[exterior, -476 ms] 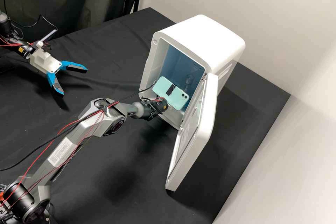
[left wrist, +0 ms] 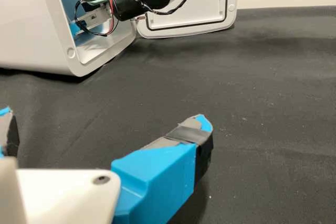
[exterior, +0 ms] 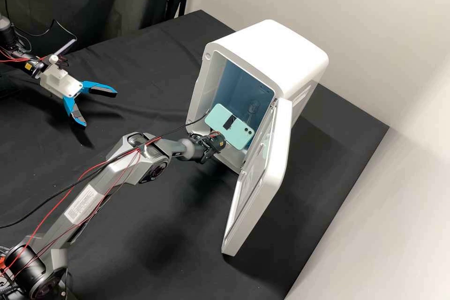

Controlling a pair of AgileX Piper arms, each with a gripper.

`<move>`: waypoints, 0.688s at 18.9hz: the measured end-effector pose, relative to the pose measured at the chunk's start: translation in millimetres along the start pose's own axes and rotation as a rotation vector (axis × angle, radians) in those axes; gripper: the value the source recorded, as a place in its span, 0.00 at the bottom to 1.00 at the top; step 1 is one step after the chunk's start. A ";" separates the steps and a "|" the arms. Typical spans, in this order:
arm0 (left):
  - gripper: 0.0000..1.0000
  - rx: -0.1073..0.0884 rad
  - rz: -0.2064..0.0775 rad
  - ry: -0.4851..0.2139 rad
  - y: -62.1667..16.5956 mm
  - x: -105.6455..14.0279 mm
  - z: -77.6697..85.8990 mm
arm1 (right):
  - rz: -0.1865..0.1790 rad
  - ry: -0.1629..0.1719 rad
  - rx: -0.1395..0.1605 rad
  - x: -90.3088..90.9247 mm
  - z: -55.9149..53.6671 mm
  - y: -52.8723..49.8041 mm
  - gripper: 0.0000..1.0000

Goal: Place the flask in the incubator

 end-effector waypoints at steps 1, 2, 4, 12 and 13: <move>1.00 0.000 0.000 0.000 0.0 0.0 0.0 | -0.002 0.002 0.000 0.0 0.6 0.6 1.00; 1.00 0.000 0.000 0.000 0.0 0.0 0.0 | -0.005 0.003 0.002 -0.1 1.4 0.8 1.00; 1.00 0.000 0.000 0.000 0.0 0.0 0.0 | -0.011 0.008 0.000 -0.5 0.8 0.4 1.00; 1.00 0.000 0.000 0.000 0.0 0.0 0.0 | -0.027 0.012 -0.004 -2.1 1.7 -2.4 1.00; 1.00 0.000 0.000 0.000 0.0 0.0 0.0 | -0.026 0.013 -0.005 -2.3 1.1 -1.7 1.00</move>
